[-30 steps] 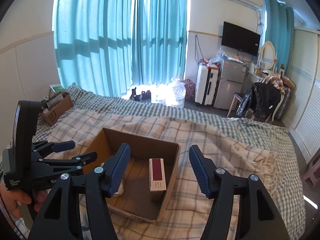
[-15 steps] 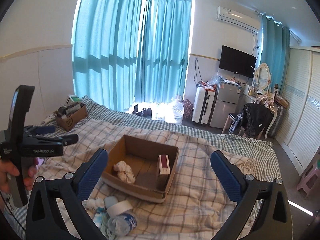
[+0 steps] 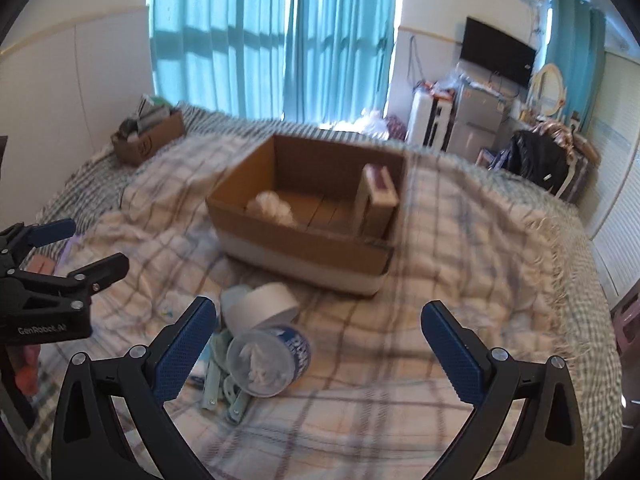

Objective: Organize objects
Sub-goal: 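Grasp the white figurine with the left tool while the right tool grasps the clear jar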

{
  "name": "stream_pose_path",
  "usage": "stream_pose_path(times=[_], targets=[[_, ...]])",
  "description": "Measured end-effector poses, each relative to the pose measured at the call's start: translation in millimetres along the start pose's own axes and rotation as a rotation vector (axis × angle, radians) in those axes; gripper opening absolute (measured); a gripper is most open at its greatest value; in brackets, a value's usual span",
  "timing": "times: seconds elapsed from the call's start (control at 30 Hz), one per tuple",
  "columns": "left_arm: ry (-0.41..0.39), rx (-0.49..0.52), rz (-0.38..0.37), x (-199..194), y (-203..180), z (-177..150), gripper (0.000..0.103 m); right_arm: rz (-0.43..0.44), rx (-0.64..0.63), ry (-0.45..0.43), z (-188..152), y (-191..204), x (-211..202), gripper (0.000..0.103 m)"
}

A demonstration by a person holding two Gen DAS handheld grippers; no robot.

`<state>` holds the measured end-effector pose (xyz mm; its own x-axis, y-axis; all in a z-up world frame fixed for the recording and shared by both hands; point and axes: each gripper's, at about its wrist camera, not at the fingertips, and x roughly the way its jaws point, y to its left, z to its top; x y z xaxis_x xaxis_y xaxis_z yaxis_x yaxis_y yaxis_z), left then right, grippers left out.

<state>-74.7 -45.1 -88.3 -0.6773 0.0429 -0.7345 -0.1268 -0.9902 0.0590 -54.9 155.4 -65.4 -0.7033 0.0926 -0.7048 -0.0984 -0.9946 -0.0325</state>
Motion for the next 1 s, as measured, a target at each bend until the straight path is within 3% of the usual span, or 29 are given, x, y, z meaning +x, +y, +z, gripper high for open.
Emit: stream_pose_path(times=[0.3, 0.4, 0.57, 0.73, 0.9, 1.0], targets=[[0.123, -0.105, -0.026, 43, 19, -25, 0.103, 0.065, -0.006, 0.172, -17, 15, 61, 0.101], [0.159, -0.115, -0.036, 54, 18, -29, 0.103, 0.077, -0.029, 0.216, -21, 23, 74, 0.092], [0.181, -0.082, -0.043, 60, 11, -30, 0.103, 0.083, -0.035, 0.253, -23, 29, 86, 0.09], [0.197, -0.053, -0.035, 63, 5, -30, 0.103, 0.078, -0.062, 0.303, -27, 34, 97, 0.07], [0.208, -0.038, -0.032, 64, 3, -30, 0.103, 0.073, -0.066, 0.297, -29, 35, 95, 0.067], [0.222, -0.029, -0.034, 66, 1, -29, 0.103, 0.083, -0.049, 0.25, -24, 30, 79, 0.064]])
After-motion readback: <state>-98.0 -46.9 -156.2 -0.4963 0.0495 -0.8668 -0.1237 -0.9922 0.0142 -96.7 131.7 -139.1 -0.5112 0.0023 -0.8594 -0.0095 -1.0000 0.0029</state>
